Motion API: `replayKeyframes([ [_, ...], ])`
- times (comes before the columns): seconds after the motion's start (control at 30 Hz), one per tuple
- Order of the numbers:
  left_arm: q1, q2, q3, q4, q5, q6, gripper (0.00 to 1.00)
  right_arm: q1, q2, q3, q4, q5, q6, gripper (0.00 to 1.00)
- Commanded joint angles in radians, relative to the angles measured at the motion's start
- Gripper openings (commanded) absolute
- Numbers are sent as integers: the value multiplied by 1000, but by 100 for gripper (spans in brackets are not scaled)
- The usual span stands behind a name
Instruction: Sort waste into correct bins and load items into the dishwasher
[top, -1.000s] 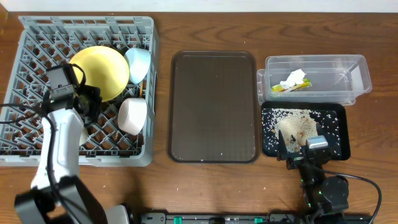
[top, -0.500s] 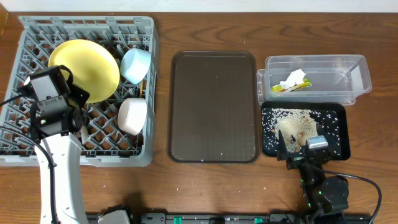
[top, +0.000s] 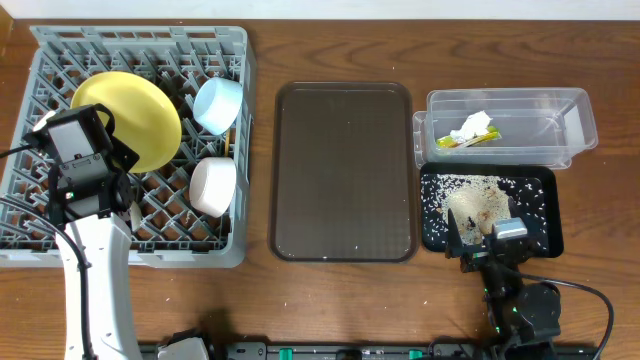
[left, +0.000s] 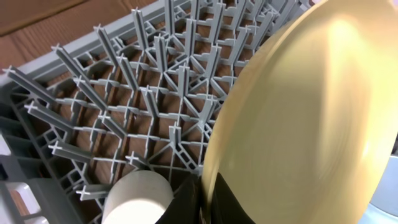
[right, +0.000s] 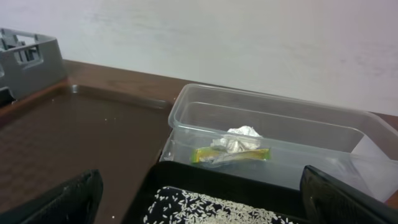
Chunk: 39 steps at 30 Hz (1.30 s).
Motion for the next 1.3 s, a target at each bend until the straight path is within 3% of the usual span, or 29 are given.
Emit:
replayKeyframes([
  [0.0, 0, -6, -3, 12, -52, 54, 8, -10, -5, -3, -1, -3, 11, 99],
  [0.17, 0, -5, -3, 24, -78, 124, 8, -10, -5, -3, -2, -3, 11, 99],
  [1.27, -27, 82, -4, 103, -159, 311, 8, -10, -5, -3, -1, -3, 11, 99],
])
